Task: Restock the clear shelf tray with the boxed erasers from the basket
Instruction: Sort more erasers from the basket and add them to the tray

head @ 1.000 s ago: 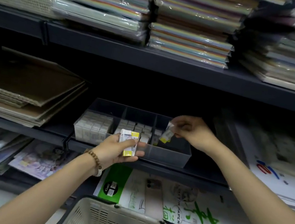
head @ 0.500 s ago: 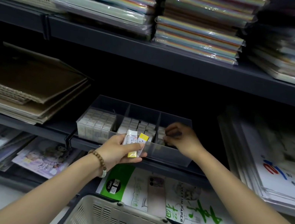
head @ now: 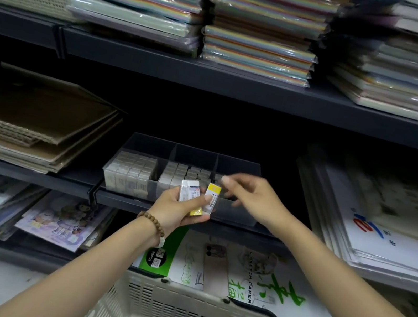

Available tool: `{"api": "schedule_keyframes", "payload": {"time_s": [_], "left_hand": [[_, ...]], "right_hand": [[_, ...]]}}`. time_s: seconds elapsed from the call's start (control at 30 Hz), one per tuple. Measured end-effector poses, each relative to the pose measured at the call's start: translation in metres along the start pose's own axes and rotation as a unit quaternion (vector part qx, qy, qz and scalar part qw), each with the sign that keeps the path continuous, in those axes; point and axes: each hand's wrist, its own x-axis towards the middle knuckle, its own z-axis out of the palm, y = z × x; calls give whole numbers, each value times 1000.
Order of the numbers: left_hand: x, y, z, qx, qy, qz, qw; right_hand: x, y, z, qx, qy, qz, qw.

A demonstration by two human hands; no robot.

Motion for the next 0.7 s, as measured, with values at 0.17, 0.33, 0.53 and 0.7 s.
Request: {"api": "schedule_keyframes", "payload": {"time_s": [0.17,0.33,0.53,0.7], "left_hand": [[1,1,8,13,20,16,1000],[-4,11,2,82,49,3,995],[-8,17,1,-1,-27,-38,999],[-7,10,0,28,-18,-29,999]], "right_hand": [[-12,2,4,68,2,23,997],[-17,-2,-13,248,-9,85,965],[-20,-1,-29,48,-92,72,992],[-18,-11,-29,52,-127,47,989]]}}
